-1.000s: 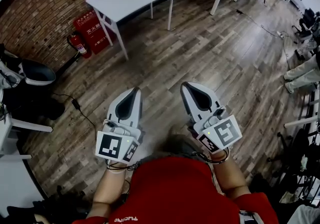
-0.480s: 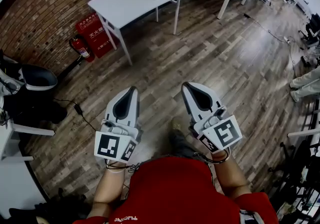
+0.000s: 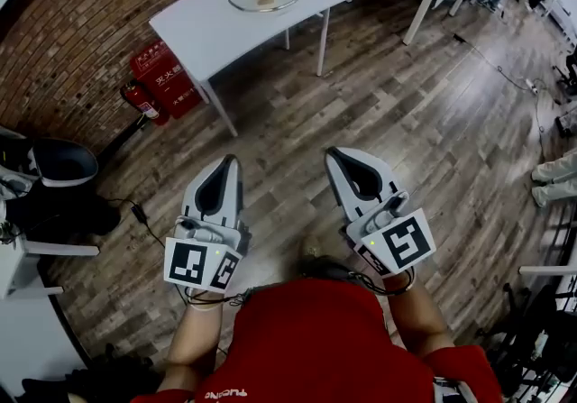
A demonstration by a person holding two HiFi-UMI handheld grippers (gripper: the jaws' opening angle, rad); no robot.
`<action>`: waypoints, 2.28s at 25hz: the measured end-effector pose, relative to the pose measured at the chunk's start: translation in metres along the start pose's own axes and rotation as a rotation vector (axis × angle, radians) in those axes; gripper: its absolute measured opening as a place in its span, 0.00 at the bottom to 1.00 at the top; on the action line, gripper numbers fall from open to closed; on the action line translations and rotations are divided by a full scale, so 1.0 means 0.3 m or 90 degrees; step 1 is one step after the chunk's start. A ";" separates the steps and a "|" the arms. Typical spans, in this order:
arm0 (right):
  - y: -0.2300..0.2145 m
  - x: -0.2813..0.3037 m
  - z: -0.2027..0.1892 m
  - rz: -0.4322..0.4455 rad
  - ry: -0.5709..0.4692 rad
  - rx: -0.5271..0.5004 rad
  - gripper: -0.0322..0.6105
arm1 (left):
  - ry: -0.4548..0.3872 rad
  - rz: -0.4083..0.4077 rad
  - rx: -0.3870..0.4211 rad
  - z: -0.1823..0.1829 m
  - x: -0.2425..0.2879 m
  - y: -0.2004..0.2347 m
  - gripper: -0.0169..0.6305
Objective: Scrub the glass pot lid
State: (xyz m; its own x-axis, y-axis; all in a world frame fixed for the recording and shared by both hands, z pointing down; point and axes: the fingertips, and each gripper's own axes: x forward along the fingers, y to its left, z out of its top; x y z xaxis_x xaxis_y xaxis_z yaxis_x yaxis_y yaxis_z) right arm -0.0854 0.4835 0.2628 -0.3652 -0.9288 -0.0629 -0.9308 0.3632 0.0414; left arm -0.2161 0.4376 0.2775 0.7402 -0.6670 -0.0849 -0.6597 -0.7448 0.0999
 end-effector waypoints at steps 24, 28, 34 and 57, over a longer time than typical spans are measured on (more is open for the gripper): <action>-0.617 0.423 -0.084 0.025 -0.001 0.004 0.10 | -0.001 0.023 0.015 -0.062 0.721 0.166 0.05; -0.709 0.573 -0.101 0.027 0.003 -0.002 0.10 | -0.002 0.025 0.011 -0.078 0.865 0.277 0.05; -0.878 0.843 -0.120 0.025 0.006 0.002 0.10 | 0.000 0.026 0.011 -0.073 1.123 0.481 0.05; -1.409 1.555 -0.207 0.090 0.008 -0.019 0.10 | 0.014 0.092 0.009 -0.129 1.840 0.974 0.05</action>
State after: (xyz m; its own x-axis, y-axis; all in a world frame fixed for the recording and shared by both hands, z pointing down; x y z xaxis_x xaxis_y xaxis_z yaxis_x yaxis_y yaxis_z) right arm 0.1388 -0.1079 0.2780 -0.4928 -0.8691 -0.0426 -0.8689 0.4889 0.0780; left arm 0.0048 -0.1475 0.2983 0.6394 -0.7673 -0.0487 -0.7617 -0.6408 0.0956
